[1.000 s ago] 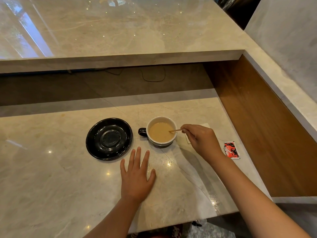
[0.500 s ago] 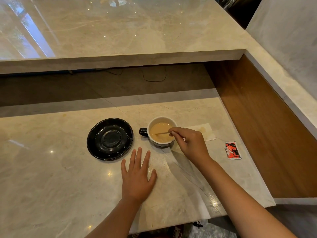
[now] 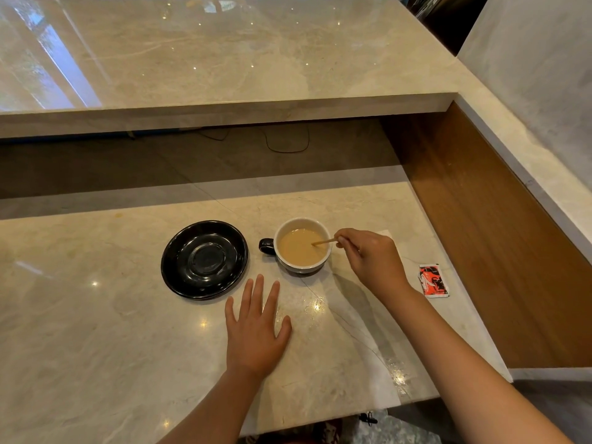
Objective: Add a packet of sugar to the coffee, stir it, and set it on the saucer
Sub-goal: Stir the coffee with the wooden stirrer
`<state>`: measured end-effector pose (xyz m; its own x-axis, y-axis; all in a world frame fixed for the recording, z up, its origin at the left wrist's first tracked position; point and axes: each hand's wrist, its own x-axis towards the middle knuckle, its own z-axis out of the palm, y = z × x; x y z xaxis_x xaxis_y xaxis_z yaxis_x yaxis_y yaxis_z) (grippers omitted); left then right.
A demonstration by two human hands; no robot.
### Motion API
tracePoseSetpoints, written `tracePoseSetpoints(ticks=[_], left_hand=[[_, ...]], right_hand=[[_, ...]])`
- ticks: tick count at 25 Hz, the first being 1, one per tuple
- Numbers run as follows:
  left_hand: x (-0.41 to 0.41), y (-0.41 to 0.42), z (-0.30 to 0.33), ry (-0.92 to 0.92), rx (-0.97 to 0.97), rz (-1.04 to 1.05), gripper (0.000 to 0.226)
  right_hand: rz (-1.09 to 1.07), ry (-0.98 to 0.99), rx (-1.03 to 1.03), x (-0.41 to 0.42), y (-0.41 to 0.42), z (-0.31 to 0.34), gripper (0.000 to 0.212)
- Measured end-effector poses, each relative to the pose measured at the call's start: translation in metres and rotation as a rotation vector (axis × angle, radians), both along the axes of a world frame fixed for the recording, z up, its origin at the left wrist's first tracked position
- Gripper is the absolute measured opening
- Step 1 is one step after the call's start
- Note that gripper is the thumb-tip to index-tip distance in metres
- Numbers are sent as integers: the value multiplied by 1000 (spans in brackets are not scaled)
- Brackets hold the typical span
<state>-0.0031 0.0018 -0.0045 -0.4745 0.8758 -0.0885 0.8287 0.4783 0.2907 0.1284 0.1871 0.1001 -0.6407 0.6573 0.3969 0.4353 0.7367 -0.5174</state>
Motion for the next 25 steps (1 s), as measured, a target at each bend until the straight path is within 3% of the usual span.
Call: tracePoseSetpoints(ticks=[7, 15, 25], left_hand=[[0, 0, 0, -11, 5, -1, 65], [-1, 0, -2, -4, 15, -2, 65], [-2, -1, -1, -16, 49, 1, 66]], right_hand=[[-1, 18, -129, 3, -15, 1, 10], [-309, 313, -629, 14, -14, 1, 13], [-372, 482, -706, 53, -4, 17, 13]])
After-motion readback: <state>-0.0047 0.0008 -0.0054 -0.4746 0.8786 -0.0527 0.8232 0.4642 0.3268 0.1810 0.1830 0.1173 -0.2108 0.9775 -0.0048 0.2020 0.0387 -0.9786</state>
